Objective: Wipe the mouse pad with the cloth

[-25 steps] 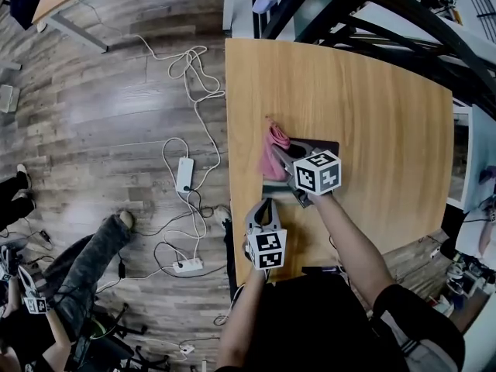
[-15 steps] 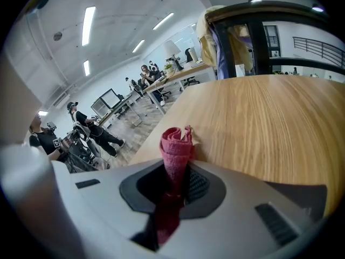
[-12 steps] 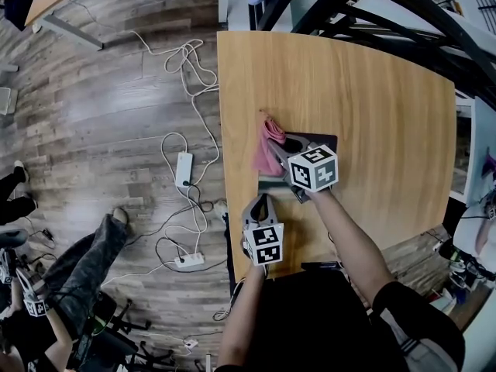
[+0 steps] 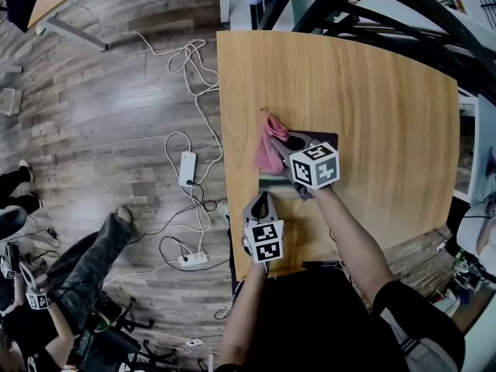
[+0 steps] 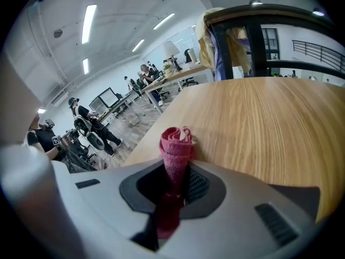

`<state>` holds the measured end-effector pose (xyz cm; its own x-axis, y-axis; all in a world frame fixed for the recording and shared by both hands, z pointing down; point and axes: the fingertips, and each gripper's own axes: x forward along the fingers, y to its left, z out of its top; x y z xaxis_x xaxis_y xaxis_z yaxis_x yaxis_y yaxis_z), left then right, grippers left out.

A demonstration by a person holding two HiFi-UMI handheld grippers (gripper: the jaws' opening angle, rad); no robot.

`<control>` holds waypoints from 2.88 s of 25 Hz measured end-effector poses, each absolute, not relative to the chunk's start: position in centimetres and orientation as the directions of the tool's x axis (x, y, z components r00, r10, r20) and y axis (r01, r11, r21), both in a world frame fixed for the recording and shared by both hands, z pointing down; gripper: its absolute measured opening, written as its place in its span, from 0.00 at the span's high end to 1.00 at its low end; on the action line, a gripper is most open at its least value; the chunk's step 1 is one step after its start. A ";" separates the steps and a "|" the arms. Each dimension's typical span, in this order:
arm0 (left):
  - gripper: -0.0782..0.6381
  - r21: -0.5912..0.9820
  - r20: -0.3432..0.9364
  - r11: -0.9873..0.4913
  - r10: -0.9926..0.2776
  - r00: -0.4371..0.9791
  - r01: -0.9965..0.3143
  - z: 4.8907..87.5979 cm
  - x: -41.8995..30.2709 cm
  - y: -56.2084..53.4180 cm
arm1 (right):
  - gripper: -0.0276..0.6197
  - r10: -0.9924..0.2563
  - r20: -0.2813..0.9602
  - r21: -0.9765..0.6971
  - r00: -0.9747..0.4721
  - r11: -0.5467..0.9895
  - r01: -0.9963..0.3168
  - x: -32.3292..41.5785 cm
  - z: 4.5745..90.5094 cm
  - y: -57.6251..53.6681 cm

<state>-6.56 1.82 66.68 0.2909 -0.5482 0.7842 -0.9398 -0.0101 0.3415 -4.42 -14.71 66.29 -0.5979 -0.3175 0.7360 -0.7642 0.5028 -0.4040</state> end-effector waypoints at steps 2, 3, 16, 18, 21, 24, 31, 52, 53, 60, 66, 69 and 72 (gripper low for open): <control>0.86 0.338 0.785 -0.008 -0.549 0.287 -0.941 66.7 -6.6 1.9 | 0.86 -0.318 0.738 -0.401 -0.595 0.502 -0.766 -4.3 66.3 -14.7; 0.86 0.336 0.785 -0.010 -0.549 0.286 -0.942 66.7 -6.7 1.8 | 0.86 -0.319 0.739 -0.399 -0.594 0.502 -0.767 -4.3 66.3 -14.7; 0.86 0.345 0.792 0.002 -0.538 0.290 -0.939 66.5 -6.6 1.9 | 0.86 -0.324 0.756 -0.373 -0.568 0.500 -0.781 -2.7 66.1 -14.8; 0.86 0.345 0.793 0.006 -0.537 0.287 -0.939 66.5 -6.7 2.0 | 0.86 -0.328 0.759 -0.369 -0.562 0.495 -0.787 -2.3 66.0 -14.8; 0.86 0.336 0.791 0.009 -0.546 0.277 -0.942 66.7 -7.0 2.0 | 0.86 -0.336 0.761 -0.363 -0.555 0.489 -0.793 -1.8 66.1 -14.8; 0.86 0.330 0.793 0.013 -0.546 0.270 -0.944 67.1 -7.0 2.3 | 0.86 -0.337 0.763 -0.360 -0.551 0.486 -0.796 -1.2 66.3 -14.8; 0.86 0.317 0.801 0.020 -0.542 0.256 -0.948 66.8 -6.9 2.2 | 0.86 -0.347 0.767 -0.354 -0.539 0.471 -0.808 0.9 66.3 -14.9; 0.86 0.266 0.812 0.048 -0.549 0.197 -0.963 67.0 -7.1 2.2 | 0.86 -0.380 0.779 -0.337 -0.499 0.417 -0.844 9.5 66.7 -15.0; 0.86 0.262 0.813 0.046 -0.548 0.195 -0.964 67.0 -7.1 2.2 | 0.86 -0.382 0.780 -0.333 -0.495 0.417 -0.846 9.8 66.7 -15.0; 0.86 0.247 0.811 0.030 -0.554 0.189 -0.969 66.8 -7.2 2.1 | 0.86 -0.397 0.786 -0.315 -0.473 0.401 -0.860 12.4 66.5 -15.0; 0.86 0.255 0.812 0.008 -0.545 0.210 -0.967 66.9 -7.3 2.0 | 0.86 -0.406 0.788 -0.316 -0.463 0.380 -0.869 14.0 66.6 -15.0; 0.86 0.274 0.815 0.007 -0.532 0.228 -0.962 67.0 -7.3 2.0 | 0.86 -0.409 0.792 -0.313 -0.454 0.367 -0.876 14.9 66.8 -14.9; 0.86 0.264 0.816 -0.016 -0.530 0.232 -0.964 66.9 -7.1 2.0 | 0.86 -0.413 0.801 -0.289 -0.434 0.368 -0.884 15.9 66.8 -14.9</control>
<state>-7.14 1.96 66.93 0.2323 -0.5295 0.8159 -0.9643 -0.0156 0.2645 15.89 -14.85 66.80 -0.4340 -0.4127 0.8008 -0.8837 0.3677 -0.2895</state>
